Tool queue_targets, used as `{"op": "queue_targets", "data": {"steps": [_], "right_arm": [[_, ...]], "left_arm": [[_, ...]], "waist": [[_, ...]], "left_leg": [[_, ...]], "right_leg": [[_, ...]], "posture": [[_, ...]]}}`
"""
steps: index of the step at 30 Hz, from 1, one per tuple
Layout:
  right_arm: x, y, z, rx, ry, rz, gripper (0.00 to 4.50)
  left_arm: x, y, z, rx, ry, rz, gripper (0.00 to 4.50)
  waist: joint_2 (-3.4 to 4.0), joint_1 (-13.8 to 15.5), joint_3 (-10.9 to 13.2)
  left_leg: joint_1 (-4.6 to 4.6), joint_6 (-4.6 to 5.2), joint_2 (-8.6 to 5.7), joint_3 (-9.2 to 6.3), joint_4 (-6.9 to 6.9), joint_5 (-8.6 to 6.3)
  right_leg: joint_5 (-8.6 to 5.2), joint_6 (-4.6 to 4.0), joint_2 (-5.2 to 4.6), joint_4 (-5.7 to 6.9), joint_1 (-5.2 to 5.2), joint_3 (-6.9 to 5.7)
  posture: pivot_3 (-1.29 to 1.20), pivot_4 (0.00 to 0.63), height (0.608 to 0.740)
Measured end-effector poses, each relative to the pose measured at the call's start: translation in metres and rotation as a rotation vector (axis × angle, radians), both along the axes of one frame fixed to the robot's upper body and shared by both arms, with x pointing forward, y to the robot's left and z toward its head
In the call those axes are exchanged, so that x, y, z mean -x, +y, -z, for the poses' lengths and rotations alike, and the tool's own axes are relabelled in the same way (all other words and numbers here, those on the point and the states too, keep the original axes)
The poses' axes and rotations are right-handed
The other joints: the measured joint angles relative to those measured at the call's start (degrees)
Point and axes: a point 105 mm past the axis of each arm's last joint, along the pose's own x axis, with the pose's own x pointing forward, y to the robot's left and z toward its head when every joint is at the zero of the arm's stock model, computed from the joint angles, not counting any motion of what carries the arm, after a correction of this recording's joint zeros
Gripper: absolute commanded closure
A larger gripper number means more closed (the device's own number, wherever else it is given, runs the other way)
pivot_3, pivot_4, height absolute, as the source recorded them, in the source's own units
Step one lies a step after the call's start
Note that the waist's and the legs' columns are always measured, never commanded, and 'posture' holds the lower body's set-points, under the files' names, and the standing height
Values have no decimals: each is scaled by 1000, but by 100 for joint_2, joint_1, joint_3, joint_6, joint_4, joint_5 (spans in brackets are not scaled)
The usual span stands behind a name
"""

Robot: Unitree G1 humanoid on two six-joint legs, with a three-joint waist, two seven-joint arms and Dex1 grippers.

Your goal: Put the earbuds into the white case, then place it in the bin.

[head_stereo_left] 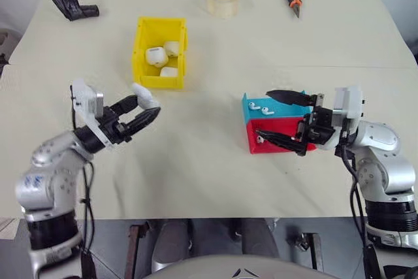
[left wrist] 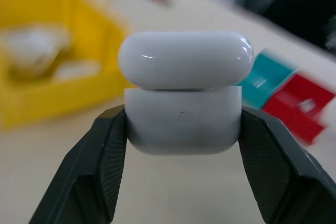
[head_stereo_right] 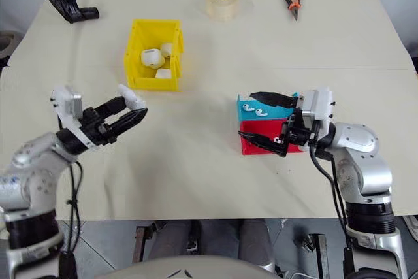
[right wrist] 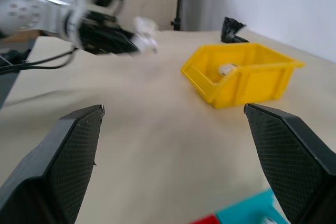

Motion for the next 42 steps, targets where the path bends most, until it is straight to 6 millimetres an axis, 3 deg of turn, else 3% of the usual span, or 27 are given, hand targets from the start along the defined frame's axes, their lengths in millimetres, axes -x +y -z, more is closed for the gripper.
{"op": "queue_targets", "data": {"steps": [4, 10, 15, 19, 25, 28, 32, 42], "right_arm": [[5, -20, -2, 64, -10, 63, 0], [27, -69, 10, 233, 34, 208, 0], [43, -106, 18, 425, 77, 331, 0], [51, -125, 27, 553, 135, 398, 0], [46, -123, 26, 625, 217, 387, 0], [37, -91, 24, 727, 212, 249, 0], [26, -71, 29, 866, 214, 167, 0], [-8, -64, 49, 1038, 224, 158, 0]], "left_arm": [[10, -46, 4, 25, -148, 188, 1722], [8, -112, 1, 86, -336, 432, 1722], [11, -142, 1, 89, -489, 562, 1722], [13, -153, 9, 80, -513, 627, 1722], [18, -158, 12, 67, -531, 676, 1722], [18, -157, 13, 58, -520, 683, 1722], [18, -156, 14, 42, -514, 687, 1722], [19, -161, 14, 47, -497, 686, 1722]], "waist": [[1, 124, -2], [-1, 196, -3], [-3, 190, -4], [-5, 139, -3], [-4, 116, -4], [-3, 101, -4], [-5, 138, -4], [-3, 106, -4]], "left_leg": [[3, 22, -6, 9, 9, -12], [0, 43, -11, 23, 10, -24], [3, 44, -8, 31, 10, -24], [6, 45, -6, 33, 9, -25], [7, 45, -3, 30, 10, -25], [10, 45, -1, 25, 13, -25], [-5, 48, -6, 9, 24, -27], [-40, 49, -6, -12, 33, -27]], "right_leg": [[3, 2, -5, -3, 6, 7], [8, 11, -7, -18, 7, 10], [8, 12, -6, -21, 7, 12], [10, 14, -7, -21, 7, 15], [10, 14, -7, -21, 6, 17], [9, 13, -6, -18, 6, 19], [10, 12, -8, -24, 7, 12], [13, 14, -9, -33, -1, -22]], "posture": [[0, 150, 740], [0, 150, 740], [0, 150, 740], [0, 150, 740], [0, 150, 740], [0, 150, 740], [0, 150, 740], [0, 150, 740]]}}
